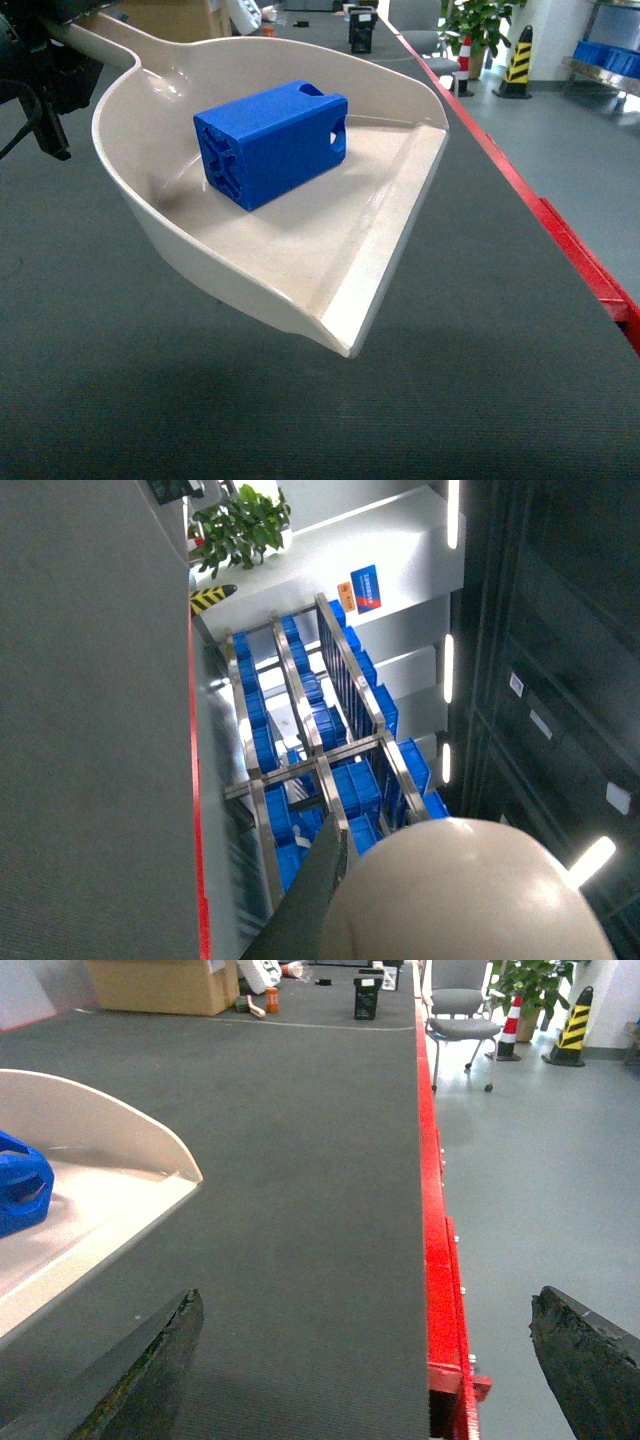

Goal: Place part in tray to right shelf

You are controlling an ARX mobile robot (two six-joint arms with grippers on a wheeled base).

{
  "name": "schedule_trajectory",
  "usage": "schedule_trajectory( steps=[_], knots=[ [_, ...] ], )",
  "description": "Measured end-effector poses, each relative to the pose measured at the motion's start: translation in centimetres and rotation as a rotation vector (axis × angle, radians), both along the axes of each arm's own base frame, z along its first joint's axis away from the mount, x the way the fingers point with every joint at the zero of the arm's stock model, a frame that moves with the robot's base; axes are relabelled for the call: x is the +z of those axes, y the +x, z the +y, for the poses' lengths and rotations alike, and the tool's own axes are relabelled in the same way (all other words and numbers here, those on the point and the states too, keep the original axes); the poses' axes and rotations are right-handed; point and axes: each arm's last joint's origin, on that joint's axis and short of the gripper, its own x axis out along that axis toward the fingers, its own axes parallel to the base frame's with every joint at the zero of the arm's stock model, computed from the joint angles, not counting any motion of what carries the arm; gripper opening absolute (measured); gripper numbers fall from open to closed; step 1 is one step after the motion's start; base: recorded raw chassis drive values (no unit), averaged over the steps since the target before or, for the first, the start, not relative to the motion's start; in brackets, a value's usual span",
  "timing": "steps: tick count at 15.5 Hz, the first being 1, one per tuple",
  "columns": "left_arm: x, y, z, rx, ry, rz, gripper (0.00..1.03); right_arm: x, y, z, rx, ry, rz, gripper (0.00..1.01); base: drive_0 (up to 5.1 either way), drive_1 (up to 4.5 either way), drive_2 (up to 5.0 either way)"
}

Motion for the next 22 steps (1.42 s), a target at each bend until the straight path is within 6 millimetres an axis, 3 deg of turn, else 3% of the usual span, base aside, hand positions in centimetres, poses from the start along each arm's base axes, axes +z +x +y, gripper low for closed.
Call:
schedule_trajectory(
  steps=[22],
  knots=[
    [-0.01, -0.01, -0.02, -0.002, 0.000, 0.001, 0.12, -0.04, 0.01, 0.00, 0.000, -0.003, 0.004, 0.98, 4.9, -2.55, -2.5]
  ],
)
